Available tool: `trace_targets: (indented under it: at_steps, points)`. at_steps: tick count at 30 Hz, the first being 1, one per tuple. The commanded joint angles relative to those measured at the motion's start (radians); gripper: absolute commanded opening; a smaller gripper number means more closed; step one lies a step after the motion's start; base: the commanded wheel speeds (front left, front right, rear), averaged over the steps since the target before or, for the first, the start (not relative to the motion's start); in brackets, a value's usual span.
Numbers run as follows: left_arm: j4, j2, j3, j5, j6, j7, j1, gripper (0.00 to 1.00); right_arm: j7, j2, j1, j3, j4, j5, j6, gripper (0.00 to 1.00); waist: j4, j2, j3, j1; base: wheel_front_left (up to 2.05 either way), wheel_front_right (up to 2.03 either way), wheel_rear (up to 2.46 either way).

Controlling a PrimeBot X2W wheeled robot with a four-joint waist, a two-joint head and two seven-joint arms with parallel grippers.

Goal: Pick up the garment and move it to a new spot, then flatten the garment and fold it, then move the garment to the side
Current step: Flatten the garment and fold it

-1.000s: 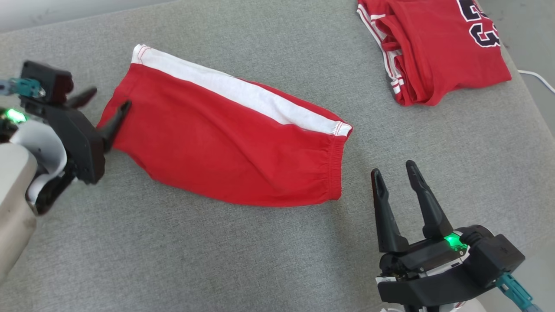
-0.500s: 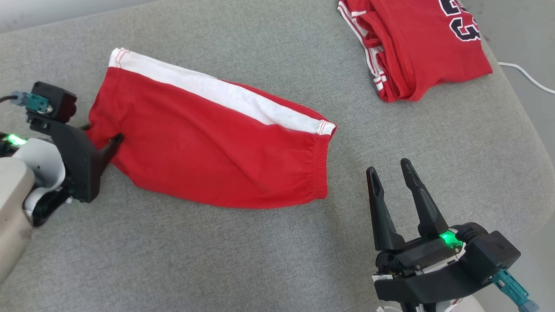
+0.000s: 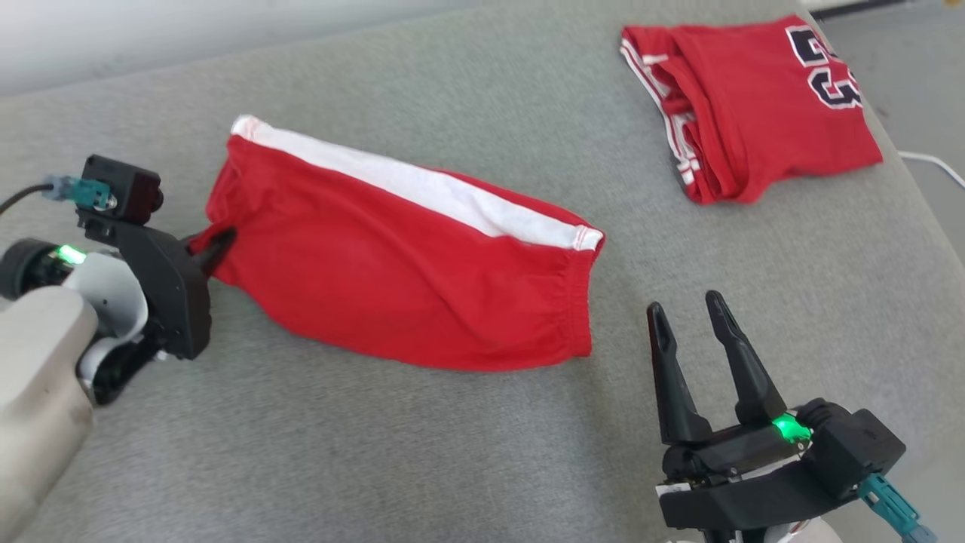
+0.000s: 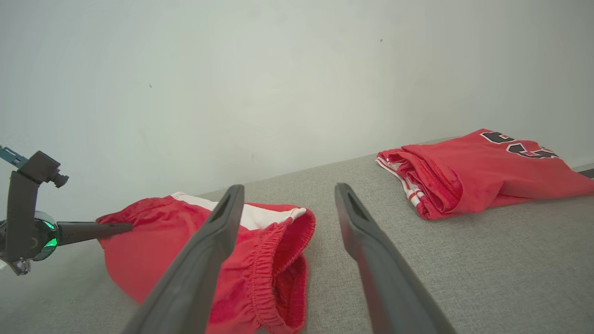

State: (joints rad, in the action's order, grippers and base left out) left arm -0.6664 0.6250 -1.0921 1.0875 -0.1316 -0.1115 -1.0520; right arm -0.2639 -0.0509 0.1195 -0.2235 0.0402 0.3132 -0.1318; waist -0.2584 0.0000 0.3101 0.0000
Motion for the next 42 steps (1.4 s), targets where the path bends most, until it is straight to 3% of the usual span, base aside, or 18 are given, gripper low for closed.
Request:
trace_targets:
  at_steps: [1,7,17,25,26,27,28,35,42]
  points:
    - [0.02,0.0,0.007,0.014,0.005,0.017,0.037,0.0,0.0,0.001,-0.016,0.014,-0.006,-0.007,0.003,1.0,0.051,0.0,-0.055,0.0,0.0,0.0,0.0]
    - [0.108,0.027,0.026,0.05,0.034,0.074,0.122,0.0,0.0,0.001,-0.044,0.043,-0.021,-0.009,0.003,1.0,0.095,0.0,-0.1,0.0,0.0,0.0,0.0]
    - [0.331,0.082,0.058,0.126,0.161,0.205,0.362,0.0,0.0,0.001,-0.099,0.101,-0.04,-0.02,0.003,1.0,0.169,0.0,-0.141,0.0,0.0,0.0,0.0]
    - [0.403,0.061,0.06,0.168,0.22,0.29,0.51,0.0,0.0,0.001,-0.12,0.112,-0.053,-0.032,0.003,1.0,0.193,0.0,-0.163,0.0,0.0,0.0,0.0]
    - [0.402,0.057,0.065,0.166,0.225,0.305,0.516,0.27,0.0,0.001,-0.118,0.111,-0.056,-0.035,0.003,1.0,0.196,0.0,-0.164,0.0,0.0,0.0,0.0]
    - [0.398,0.052,0.071,0.156,0.231,0.321,0.52,0.73,0.0,0.001,-0.116,0.11,-0.058,-0.037,0.003,1.0,0.198,0.0,-0.166,0.0,0.0,0.0,0.0]
    - [0.395,0.045,0.07,0.146,0.237,0.331,0.526,1.0,0.0,0.001,-0.113,0.11,-0.061,-0.037,0.003,1.0,0.201,0.0,-0.169,0.0,0.0,0.0,0.0]
    - [0.376,-0.003,0.184,0.074,0.255,0.376,0.557,1.0,0.0,0.001,-0.096,0.117,-0.062,-0.046,0.003,1.0,0.219,0.0,-0.189,0.0,0.0,0.0,0.0]
    - [0.444,-0.092,0.52,-0.18,0.26,0.376,0.663,1.0,0.0,0.001,-0.085,0.13,-0.058,-0.052,0.003,1.0,0.238,0.0,-0.213,0.0,0.0,0.0,0.0]
